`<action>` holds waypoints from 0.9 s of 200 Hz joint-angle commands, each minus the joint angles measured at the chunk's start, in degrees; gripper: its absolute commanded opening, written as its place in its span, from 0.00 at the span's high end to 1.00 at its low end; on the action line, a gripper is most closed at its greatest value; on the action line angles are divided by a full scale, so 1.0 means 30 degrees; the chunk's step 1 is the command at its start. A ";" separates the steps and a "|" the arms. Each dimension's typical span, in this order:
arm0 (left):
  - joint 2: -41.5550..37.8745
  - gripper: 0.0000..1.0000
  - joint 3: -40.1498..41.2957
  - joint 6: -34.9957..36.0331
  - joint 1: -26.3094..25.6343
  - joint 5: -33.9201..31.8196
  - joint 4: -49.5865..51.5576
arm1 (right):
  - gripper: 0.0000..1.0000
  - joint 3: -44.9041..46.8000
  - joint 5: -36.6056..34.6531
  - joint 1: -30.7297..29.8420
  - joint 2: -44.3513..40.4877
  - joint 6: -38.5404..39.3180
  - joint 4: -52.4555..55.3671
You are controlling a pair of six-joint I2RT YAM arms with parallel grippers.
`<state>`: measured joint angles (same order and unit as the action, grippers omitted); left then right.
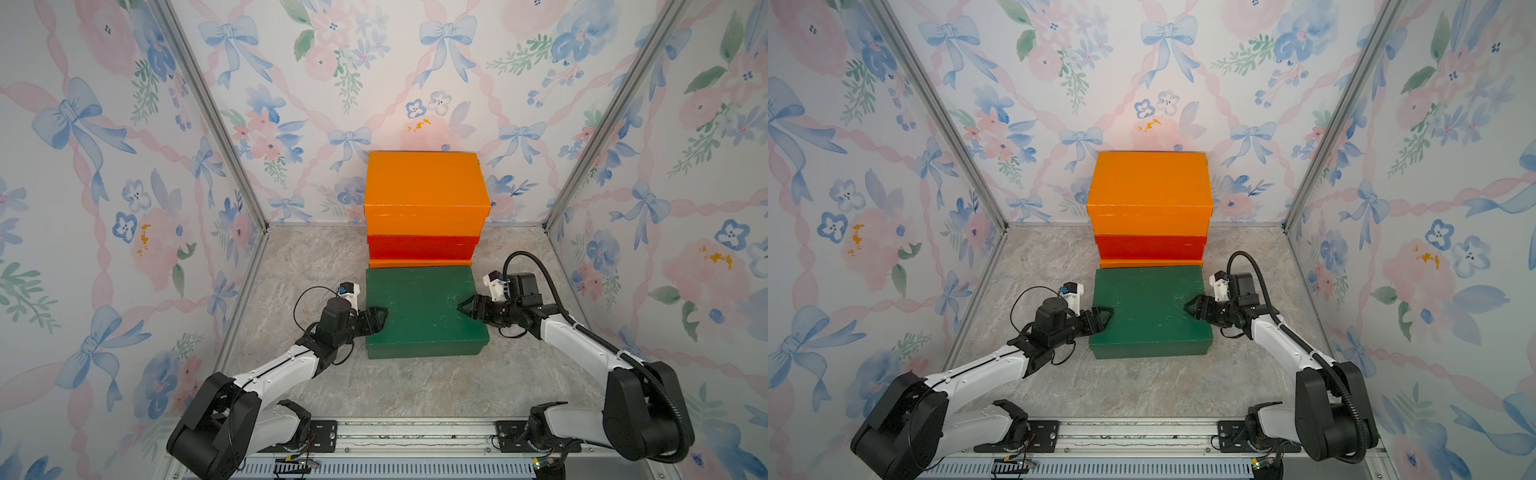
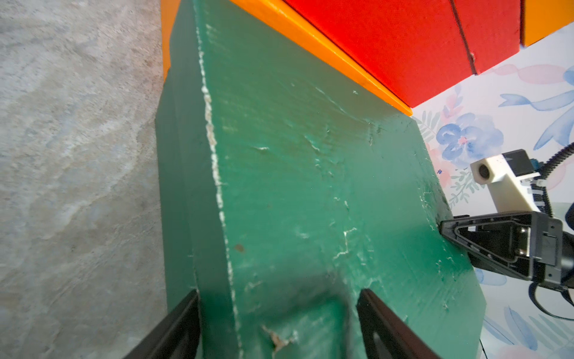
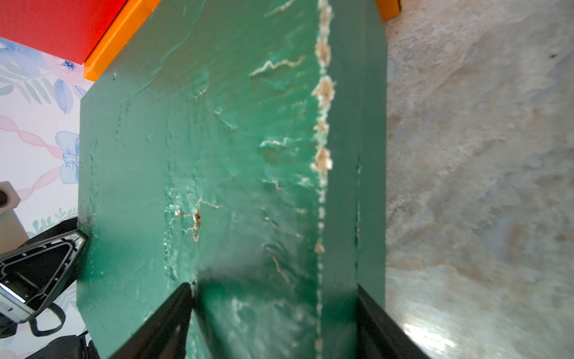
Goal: Stack the shoeboxes
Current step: Pick up the shoebox from the center of the board.
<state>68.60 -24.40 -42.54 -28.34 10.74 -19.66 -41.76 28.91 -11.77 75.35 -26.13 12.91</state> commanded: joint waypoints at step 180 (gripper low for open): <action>-0.2633 0.30 -0.0943 0.0089 -0.0668 0.1136 0.1308 | 0.24 -0.1745 0.1411 -0.2339 -0.1995 0.0157 0.2288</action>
<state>62.63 -24.21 -42.65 -28.16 8.99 -13.76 -44.25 26.50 -15.79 70.89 -26.13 19.97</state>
